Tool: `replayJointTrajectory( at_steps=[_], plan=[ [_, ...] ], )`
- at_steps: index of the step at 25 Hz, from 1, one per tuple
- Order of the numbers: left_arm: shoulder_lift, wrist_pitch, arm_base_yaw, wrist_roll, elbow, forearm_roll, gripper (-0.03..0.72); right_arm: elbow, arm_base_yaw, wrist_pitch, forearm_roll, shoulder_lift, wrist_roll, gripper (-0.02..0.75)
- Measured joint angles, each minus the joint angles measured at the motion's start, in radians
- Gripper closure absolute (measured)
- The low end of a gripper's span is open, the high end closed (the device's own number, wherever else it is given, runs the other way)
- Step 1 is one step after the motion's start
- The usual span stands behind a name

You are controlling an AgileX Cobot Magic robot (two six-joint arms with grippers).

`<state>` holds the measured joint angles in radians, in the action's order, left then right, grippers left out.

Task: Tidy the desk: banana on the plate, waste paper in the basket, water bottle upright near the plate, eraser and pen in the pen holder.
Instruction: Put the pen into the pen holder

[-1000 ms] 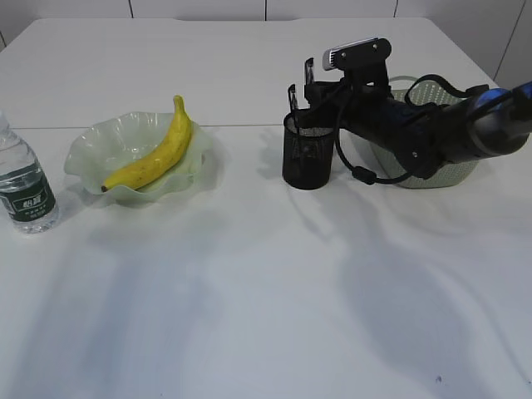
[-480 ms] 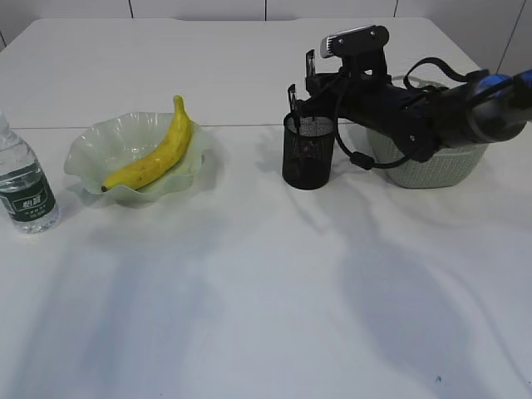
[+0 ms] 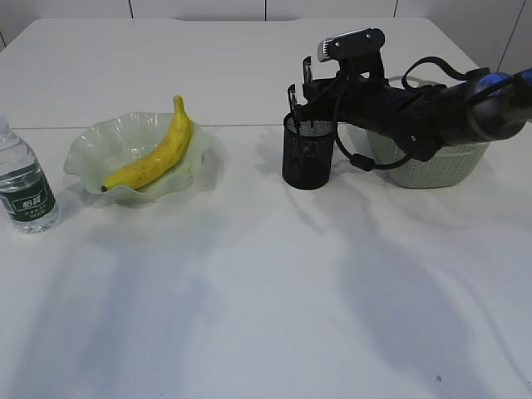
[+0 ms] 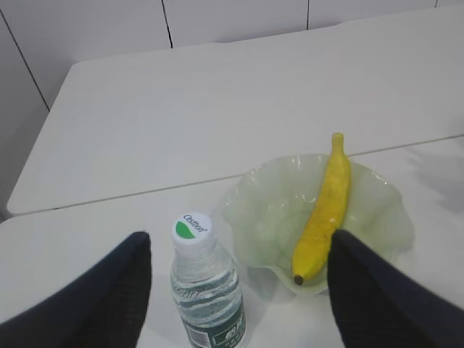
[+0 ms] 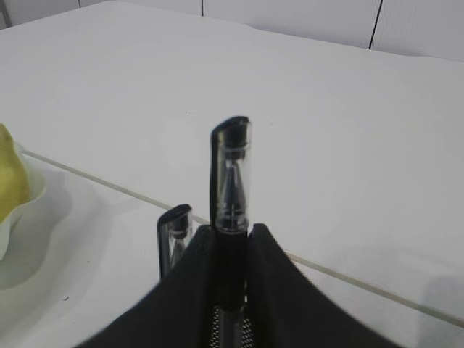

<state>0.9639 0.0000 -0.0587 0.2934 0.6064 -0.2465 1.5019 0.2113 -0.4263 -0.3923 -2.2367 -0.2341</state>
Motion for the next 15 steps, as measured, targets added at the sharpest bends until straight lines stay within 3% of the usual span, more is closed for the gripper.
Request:
replayJointTrajectory(
  at_steps=[15],
  plan=[
    [0.002, -0.017, 0.0, 0.0, 0.0, 0.0, 0.151, 0.0, 0.0, 0.049, -0.015, 0.017, -0.008, 0.537]
  ],
)
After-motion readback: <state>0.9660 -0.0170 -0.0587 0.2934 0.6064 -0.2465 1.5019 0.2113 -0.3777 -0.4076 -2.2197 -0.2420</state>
